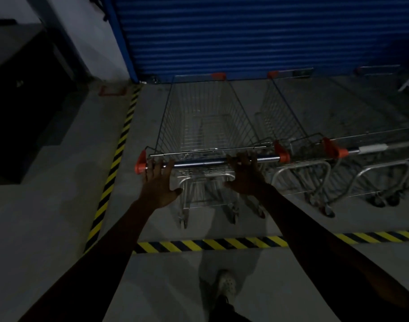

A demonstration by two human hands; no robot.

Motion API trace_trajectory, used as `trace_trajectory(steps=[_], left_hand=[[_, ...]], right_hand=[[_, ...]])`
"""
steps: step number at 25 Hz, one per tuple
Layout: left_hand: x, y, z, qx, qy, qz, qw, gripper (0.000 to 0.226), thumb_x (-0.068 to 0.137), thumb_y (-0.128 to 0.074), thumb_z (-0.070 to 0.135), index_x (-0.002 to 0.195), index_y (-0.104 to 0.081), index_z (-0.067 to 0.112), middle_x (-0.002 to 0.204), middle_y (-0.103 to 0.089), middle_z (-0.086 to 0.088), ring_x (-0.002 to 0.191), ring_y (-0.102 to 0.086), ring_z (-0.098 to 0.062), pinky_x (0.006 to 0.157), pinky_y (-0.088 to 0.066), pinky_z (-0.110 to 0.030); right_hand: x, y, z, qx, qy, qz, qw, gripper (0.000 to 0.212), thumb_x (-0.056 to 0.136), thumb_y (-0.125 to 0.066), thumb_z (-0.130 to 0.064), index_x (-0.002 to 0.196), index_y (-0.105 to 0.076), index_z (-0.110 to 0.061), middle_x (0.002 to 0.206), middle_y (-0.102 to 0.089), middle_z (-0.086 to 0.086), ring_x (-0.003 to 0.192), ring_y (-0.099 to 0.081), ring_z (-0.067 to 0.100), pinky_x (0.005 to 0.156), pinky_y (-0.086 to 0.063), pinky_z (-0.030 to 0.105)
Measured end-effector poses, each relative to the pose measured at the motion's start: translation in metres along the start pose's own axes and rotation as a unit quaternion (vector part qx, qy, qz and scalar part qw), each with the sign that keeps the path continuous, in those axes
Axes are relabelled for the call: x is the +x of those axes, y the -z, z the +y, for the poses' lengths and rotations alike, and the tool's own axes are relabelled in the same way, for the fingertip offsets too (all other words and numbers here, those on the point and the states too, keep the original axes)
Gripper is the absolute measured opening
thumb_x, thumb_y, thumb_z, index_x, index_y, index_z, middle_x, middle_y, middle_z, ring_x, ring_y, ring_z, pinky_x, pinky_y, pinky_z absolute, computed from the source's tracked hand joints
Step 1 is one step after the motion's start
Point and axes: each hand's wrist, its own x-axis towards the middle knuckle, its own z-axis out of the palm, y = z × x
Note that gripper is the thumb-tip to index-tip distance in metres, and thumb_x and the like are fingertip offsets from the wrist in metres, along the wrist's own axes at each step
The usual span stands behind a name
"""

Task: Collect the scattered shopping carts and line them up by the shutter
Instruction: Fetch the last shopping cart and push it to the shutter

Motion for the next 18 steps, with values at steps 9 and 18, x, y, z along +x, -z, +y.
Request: trace_trajectory(steps=[9,18], left_hand=[[0.055,-0.006,-0.018,-0.022,-0.026,-0.001,0.999,0.107,0.073,-0.067,0.065,0.154,-0.01,0.026,0.161,-0.004,-0.015,0.147,0.012,-0.038,0.116,0.004,-0.053],[0.083,0.043,-0.023,-0.048,-0.093,-0.097,0.99,0.083,0.086,-0.039,0.067,0.151,-0.026,0.017,0.154,-0.03,-0.018,0.144,-0.022,-0.035,0.115,-0.022,-0.05]], right_hand=[[0.045,0.014,-0.02,0.02,-0.023,0.037,0.999,0.09,0.075,-0.045,-0.064,0.15,-0.028,-0.016,0.148,-0.041,0.022,0.139,-0.033,0.045,0.111,-0.022,0.068],[0.023,0.041,-0.08,0.162,-0.085,0.112,0.977,0.075,0.084,-0.073,-0.031,0.147,-0.037,-0.01,0.149,-0.039,0.014,0.14,-0.035,0.03,0.112,-0.028,0.031]])
